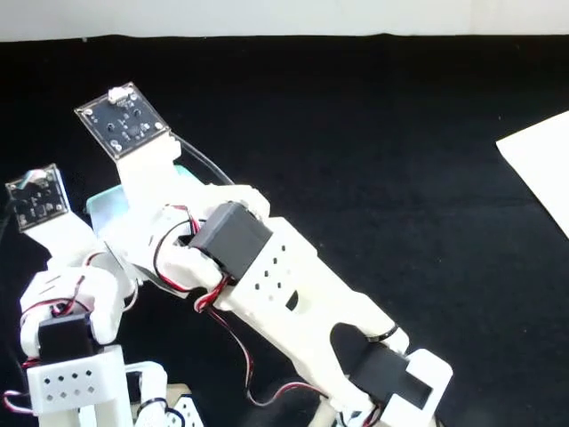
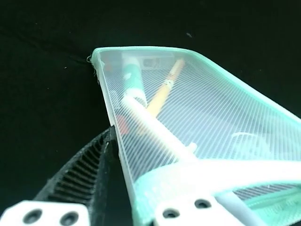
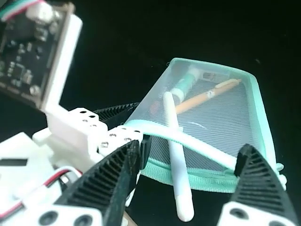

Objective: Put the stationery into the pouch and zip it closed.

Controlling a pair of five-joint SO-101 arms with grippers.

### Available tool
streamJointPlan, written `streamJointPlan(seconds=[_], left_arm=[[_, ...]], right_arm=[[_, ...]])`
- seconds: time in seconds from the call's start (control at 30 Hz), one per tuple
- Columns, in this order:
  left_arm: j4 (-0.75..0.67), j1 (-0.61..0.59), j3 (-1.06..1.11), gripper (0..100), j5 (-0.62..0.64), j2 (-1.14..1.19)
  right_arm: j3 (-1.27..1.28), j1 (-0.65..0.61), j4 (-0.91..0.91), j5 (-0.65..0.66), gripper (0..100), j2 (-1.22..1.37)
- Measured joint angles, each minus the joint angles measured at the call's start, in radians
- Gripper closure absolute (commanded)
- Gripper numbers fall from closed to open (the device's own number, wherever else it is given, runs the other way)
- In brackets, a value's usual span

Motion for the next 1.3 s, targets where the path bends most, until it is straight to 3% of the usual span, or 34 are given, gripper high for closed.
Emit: streamJointPlan(seconds=[0.23,0.37,0.5,0.67,1.07,1.3], left_arm=[[0.084,0.0,-0.189,99,0.115,0.015],[0.103,0.0,-0.245,99,0.138,0.018],[0.107,0.0,-0.279,99,0.14,0.02],[0.109,0.0,-0.371,99,0.143,0.021],[0.121,0.002,-0.477,99,0.143,0.021],[0.121,0.002,-0.466,99,0.143,0.021]], right_arm=[[0.0,0.115,0.114,-0.002,67.7,-0.172],[0.0,0.302,0.186,0.006,67.8,-0.331],[-0.002,0.503,0.262,0.12,70.1,-0.433],[0.069,0.651,0.282,0.204,77.8,-0.476],[0.621,0.669,0.104,0.222,77.8,-0.634],[0.913,0.473,0.063,0.224,77.8,-0.775]])
